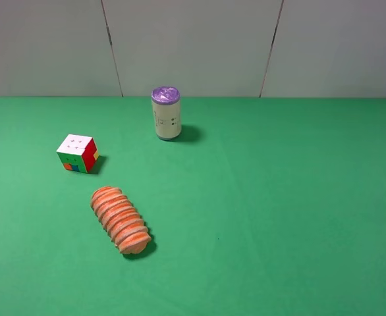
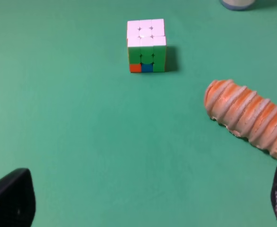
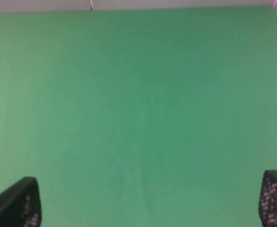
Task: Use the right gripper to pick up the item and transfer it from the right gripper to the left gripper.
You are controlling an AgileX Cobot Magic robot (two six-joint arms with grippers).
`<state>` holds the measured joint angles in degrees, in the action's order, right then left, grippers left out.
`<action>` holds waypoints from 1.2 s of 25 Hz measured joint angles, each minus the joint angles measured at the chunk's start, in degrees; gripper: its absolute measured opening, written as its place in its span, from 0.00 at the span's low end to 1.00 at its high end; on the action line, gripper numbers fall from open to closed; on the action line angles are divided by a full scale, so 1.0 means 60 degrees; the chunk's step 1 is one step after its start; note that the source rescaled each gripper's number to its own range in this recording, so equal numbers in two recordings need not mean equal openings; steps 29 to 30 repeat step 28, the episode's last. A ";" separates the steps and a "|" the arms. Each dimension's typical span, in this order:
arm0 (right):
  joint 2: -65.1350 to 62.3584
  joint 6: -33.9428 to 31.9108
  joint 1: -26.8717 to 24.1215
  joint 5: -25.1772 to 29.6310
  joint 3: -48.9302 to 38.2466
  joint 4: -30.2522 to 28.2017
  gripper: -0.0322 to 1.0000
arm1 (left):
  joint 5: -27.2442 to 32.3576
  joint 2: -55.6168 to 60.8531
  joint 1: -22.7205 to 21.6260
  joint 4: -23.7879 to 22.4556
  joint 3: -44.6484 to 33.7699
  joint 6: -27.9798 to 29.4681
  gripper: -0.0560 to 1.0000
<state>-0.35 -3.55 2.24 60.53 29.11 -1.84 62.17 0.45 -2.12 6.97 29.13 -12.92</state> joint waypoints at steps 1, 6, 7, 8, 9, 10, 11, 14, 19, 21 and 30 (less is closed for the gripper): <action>0.0000 0.0000 0.0000 0.0000 0.0000 0.0000 1.00 | 0.0000 0.0000 0.0000 0.0000 -0.0018 -0.0020 1.00; 0.0000 0.0000 0.0000 0.0000 0.0000 0.0026 1.00 | 0.0000 0.0000 0.0000 0.0007 -0.0024 -0.0050 1.00; 0.0000 0.0000 0.0000 0.0000 0.0000 0.0026 1.00 | 0.0000 0.0000 0.0000 0.0007 -0.0024 -0.0050 1.00; 0.0000 0.0000 0.0000 0.0000 0.0000 0.0026 1.00 | 0.0000 0.0000 0.0000 0.0007 -0.0024 -0.0050 1.00; 0.0000 0.0000 0.0000 0.0000 0.0000 0.0026 1.00 | 0.0000 0.0000 0.0000 0.0007 -0.0024 -0.0050 1.00; 0.0000 0.0000 0.0000 0.0000 0.0000 0.0026 1.00 | 0.0000 0.0000 0.0000 0.0007 -0.0024 -0.0050 1.00; 0.0000 0.0000 0.0000 0.0000 0.0000 0.0034 1.00 | 0.0000 0.0000 0.0000 0.0007 -0.0024 -0.0050 1.00; 0.0000 0.0000 0.0000 0.0000 0.0000 0.0033 1.00 | 0.0000 0.0000 0.0000 0.0007 -0.0024 -0.0057 1.00; 0.0000 0.0000 0.0000 0.0000 0.0000 0.0056 1.00 | 0.0000 0.0000 0.0000 0.0007 -0.0024 -0.0057 1.00; 0.0000 0.0000 0.0000 0.0000 0.0000 0.0056 1.00 | 0.0000 0.0000 0.0000 0.0007 -0.0024 -0.0057 1.00; 0.0000 0.0000 0.0000 0.0000 0.0000 0.0056 1.00 | 0.0000 0.0000 0.0000 0.0007 -0.0024 -0.0057 1.00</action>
